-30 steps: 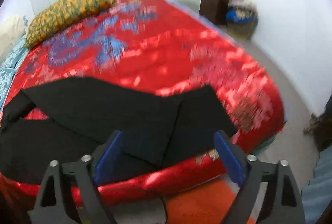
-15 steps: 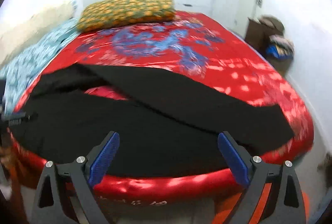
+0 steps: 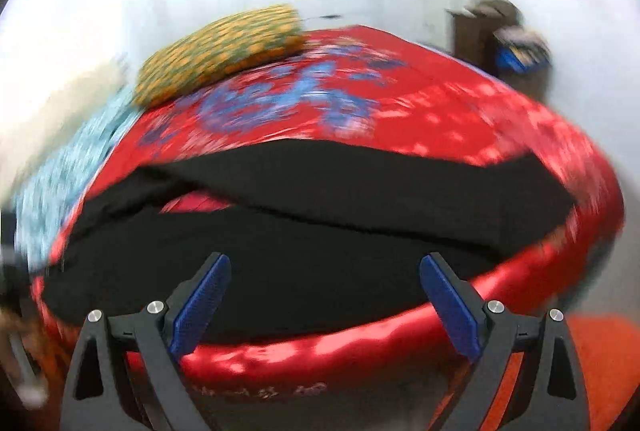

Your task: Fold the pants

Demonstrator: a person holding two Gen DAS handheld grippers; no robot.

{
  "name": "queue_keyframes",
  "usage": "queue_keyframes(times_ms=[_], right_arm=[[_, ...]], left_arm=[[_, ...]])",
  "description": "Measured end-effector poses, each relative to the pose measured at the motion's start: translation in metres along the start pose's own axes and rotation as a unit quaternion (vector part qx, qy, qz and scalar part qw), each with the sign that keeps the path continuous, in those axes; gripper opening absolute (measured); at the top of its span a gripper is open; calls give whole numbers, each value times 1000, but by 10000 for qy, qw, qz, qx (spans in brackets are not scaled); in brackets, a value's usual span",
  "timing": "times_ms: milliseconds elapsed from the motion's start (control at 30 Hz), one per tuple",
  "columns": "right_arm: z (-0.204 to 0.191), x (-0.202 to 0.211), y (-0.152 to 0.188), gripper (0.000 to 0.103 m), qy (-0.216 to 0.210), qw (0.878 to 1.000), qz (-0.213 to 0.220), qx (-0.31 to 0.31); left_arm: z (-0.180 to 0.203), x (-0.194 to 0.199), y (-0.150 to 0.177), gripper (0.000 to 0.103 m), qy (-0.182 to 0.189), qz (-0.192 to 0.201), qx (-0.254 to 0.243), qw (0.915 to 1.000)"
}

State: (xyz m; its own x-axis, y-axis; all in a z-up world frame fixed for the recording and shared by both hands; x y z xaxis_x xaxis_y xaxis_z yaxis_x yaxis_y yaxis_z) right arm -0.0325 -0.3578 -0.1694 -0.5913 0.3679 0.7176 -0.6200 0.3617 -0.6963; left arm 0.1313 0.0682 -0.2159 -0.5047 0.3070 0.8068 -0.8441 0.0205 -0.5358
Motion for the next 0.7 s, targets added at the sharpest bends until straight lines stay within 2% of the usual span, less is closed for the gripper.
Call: queue_keyframes(times_ms=[133,267,400,467,533,700], right_arm=[[39,-21,-1,95,-39,9965,-323,-773],[59,-43,-7,95,-705,9851,-554,-1465],[48,-83,-11,94,-1264,9753,-971,-1527],[47,-109,-7,94,-1132,9728,-1235,-1598],[58,-124,-1,92,-905,9680,-1324,-1930],[94,-131,-8,91,-560,9593,-1141,-2521]], left_arm=[[5,-7,1,102,-71,-83,-59,9999],[11,-14,5,102,-162,-205,-219,9994],[14,-23,9,102,-262,-388,-329,9984],[15,-25,9,102,-317,-434,-374,9979],[16,-24,10,102,-389,-430,-431,9974],[13,-27,8,102,-442,-454,-423,9971]])
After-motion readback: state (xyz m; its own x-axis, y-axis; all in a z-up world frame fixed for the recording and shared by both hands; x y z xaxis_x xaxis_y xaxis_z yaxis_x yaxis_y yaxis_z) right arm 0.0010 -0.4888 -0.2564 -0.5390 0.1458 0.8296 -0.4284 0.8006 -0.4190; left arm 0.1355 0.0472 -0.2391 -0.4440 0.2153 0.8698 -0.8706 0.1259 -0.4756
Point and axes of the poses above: each gripper's, at about its wrist camera, not at the fingertips, and x roughly against the way its jaws point, z to its right, y to its underside, the point moved 3 cm from there along -x, roughly the way its jaws point, and after that the axes turned 14 degrees about y, right-handed, at the moved point
